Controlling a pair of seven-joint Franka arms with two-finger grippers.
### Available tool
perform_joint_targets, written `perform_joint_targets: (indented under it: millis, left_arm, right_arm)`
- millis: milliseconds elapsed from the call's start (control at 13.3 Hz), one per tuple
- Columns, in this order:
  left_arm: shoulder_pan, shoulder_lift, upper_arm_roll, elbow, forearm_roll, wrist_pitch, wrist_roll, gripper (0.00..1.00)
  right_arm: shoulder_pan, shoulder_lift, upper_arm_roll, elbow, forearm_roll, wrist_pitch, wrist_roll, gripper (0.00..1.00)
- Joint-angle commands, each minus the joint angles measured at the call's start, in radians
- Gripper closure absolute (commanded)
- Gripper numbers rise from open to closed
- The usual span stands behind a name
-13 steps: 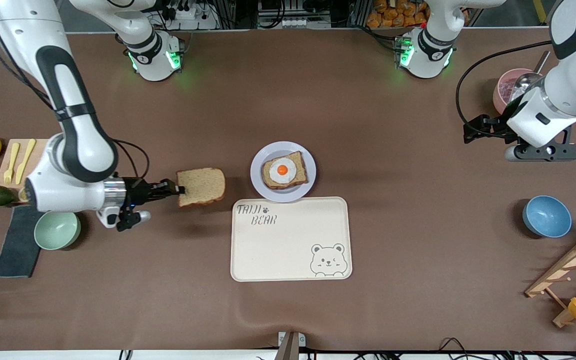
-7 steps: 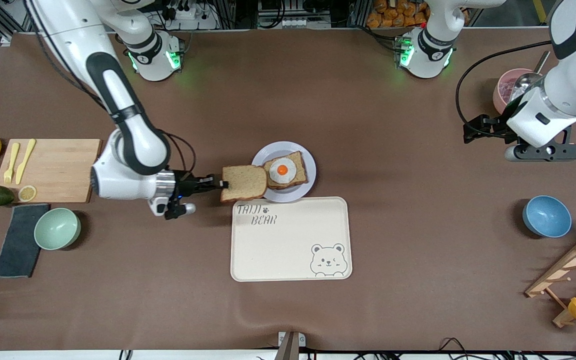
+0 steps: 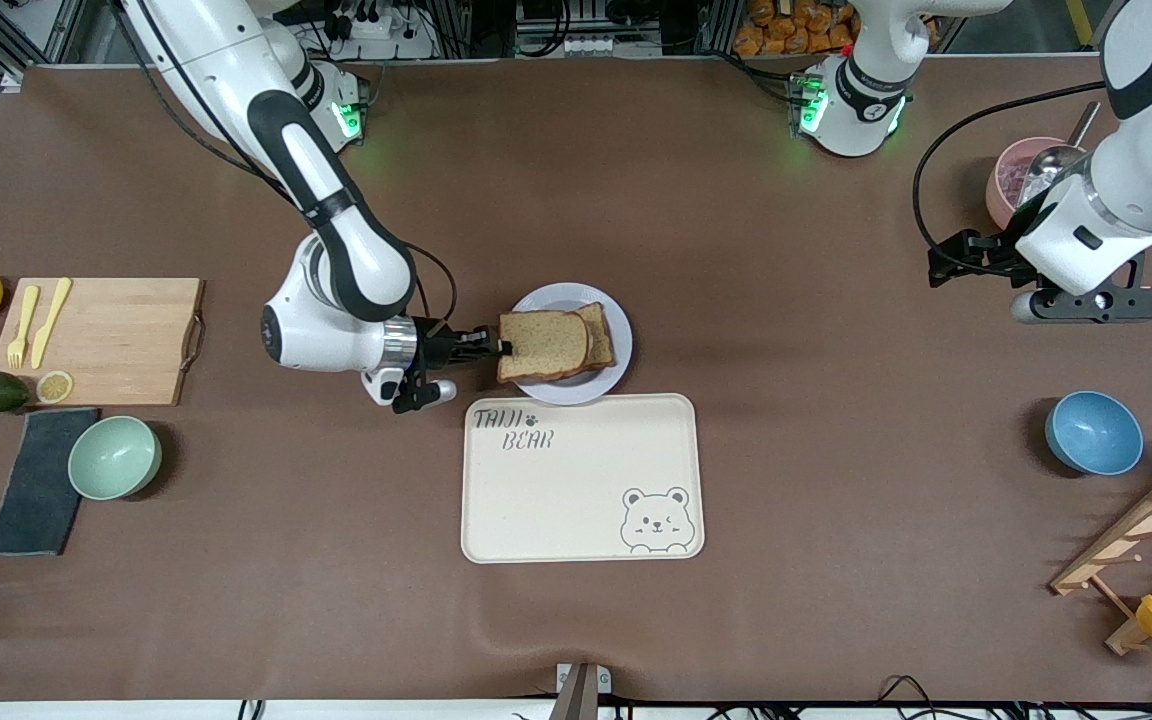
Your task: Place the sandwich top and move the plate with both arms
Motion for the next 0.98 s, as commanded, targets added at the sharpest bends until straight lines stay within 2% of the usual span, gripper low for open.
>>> perform_joint_targets:
  millis: [0, 151, 829, 905]
  left_arm:
    - [0.006, -0.005, -0.003, 0.004, -0.023, -0.009, -0.013, 0.00]
    - [0.006, -0.005, -0.003, 0.004, -0.023, -0.009, -0.013, 0.00]
    - [0.006, -0.005, -0.002, 0.004, -0.023, -0.009, -0.013, 0.00]
    - [0.006, -0.005, -0.003, 0.004, -0.023, -0.009, -0.013, 0.00]
  right_arm:
    - [0.066, -0.004, -0.012, -0.007, 0.060, 0.060, 0.018, 1.00]
    - [0.100, 0.000, -0.012, -0.005, 0.064, 0.106, 0.056, 1.00]
    - [0.105, 0.032, -0.012, -0.005, 0.067, 0.128, 0.062, 1.00]
    - [0.105, 0.032, -0.012, -0.005, 0.067, 0.128, 0.077, 0.97]
